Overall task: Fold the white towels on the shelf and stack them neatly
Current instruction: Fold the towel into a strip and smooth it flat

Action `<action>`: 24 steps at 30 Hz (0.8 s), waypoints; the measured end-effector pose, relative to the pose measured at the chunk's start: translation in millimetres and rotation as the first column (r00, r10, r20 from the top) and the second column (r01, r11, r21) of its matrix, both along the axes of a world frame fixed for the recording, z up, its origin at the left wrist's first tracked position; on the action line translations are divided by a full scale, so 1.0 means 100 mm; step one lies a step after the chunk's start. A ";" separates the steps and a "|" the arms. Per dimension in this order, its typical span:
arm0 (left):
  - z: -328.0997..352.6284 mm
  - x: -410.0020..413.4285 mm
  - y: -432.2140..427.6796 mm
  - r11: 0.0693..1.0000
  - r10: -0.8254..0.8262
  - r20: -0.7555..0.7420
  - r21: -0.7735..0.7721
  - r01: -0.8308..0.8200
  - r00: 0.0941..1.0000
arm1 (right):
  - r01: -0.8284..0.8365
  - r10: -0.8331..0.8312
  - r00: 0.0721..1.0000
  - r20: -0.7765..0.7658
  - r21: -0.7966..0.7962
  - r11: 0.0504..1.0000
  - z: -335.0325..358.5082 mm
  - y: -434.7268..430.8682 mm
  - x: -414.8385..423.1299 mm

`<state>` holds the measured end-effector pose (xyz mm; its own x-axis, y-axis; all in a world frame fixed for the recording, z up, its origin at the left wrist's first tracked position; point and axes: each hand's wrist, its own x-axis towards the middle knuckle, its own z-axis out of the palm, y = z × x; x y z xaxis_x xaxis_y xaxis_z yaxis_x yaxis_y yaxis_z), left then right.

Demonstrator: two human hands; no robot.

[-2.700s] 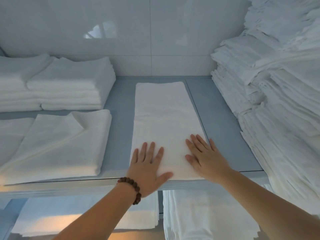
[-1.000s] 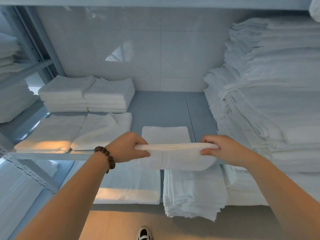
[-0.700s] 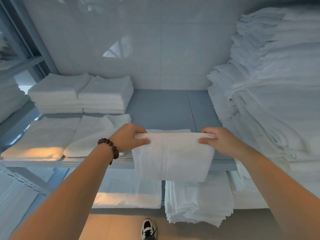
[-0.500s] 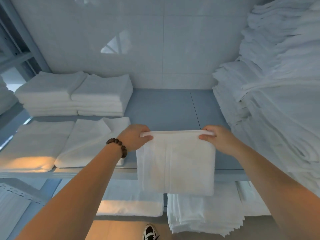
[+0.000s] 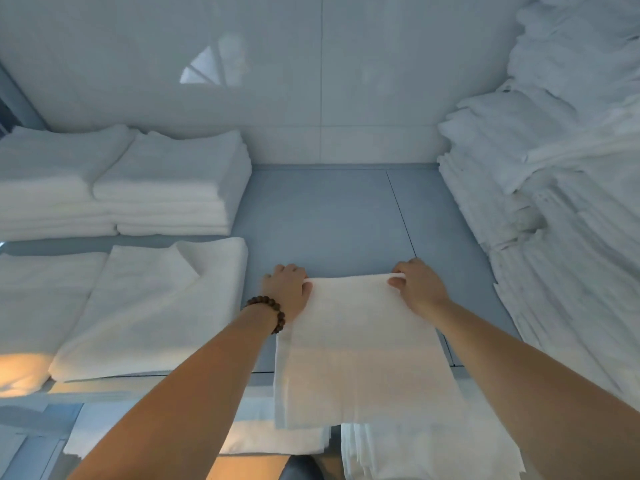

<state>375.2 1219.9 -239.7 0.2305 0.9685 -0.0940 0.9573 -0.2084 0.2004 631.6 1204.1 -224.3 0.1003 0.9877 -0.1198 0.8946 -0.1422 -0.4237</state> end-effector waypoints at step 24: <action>0.12 0.41 -1.10 0.984 0.124 -0.023 -0.128 -0.126 0.992 | -0.116 0.146 0.925 0.350 -0.106 0.988 -0.08 -0.99 -0.22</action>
<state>416.3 1110.1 -227.6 0.1059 0.9692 -0.2225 0.9772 -0.0600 0.2038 609.7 1105.4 -232.2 0.0219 0.9833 -0.1807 0.9972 -0.0343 -0.0659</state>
